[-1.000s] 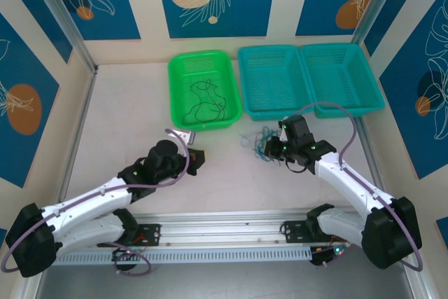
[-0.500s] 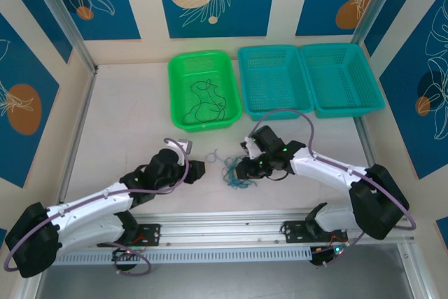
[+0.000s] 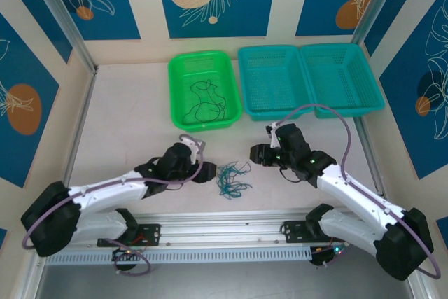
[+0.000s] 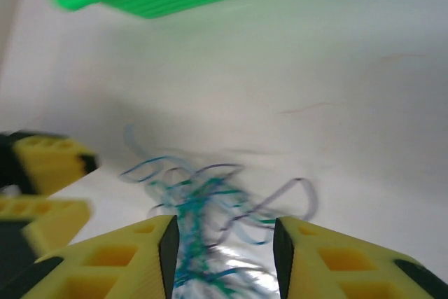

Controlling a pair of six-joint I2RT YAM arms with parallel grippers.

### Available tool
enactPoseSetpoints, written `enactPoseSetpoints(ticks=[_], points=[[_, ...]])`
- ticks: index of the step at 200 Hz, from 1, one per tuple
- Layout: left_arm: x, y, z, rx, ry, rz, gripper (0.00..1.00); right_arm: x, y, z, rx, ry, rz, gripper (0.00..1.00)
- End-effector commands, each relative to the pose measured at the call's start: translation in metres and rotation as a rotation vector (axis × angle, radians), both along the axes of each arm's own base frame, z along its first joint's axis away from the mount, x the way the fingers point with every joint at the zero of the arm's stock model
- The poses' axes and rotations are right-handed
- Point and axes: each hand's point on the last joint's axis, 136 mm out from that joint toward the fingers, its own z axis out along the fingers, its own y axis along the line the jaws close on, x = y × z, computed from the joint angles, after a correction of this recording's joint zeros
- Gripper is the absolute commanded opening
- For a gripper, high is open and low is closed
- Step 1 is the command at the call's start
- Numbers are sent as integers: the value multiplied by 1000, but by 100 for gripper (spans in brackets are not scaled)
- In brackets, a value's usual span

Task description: Untangle the cables

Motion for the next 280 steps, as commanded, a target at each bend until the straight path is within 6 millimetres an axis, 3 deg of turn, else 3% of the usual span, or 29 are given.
enactPoseSetpoints(ticks=[1,24,59,130,159,190,207,221,236,255,280], points=[[2,-29,11,-31,-12,-47,69,4,-18,-44,-43,130,-92,45],[5,-34,-6,21,8,-34,75,-6,7,-67,-58,208,36,44],[8,-31,-30,69,46,4,75,-12,24,-92,-154,277,105,41],[4,-23,-46,98,69,21,74,-1,29,-122,-449,277,57,33],[2,-14,-52,119,69,38,74,-3,42,-108,-356,261,85,33],[-3,-10,-60,117,96,49,71,2,44,-69,-205,203,52,33],[-7,-12,-66,106,119,37,60,5,39,-54,-121,210,-11,29],[-9,-16,-70,85,136,31,52,5,46,-42,-56,183,3,28],[-10,-19,-73,63,150,31,46,6,48,-39,-30,199,-17,30],[-11,-21,-77,60,165,32,38,9,47,-42,-34,272,-102,41],[-11,-21,-80,66,173,34,36,7,53,-54,-93,376,-173,44]])
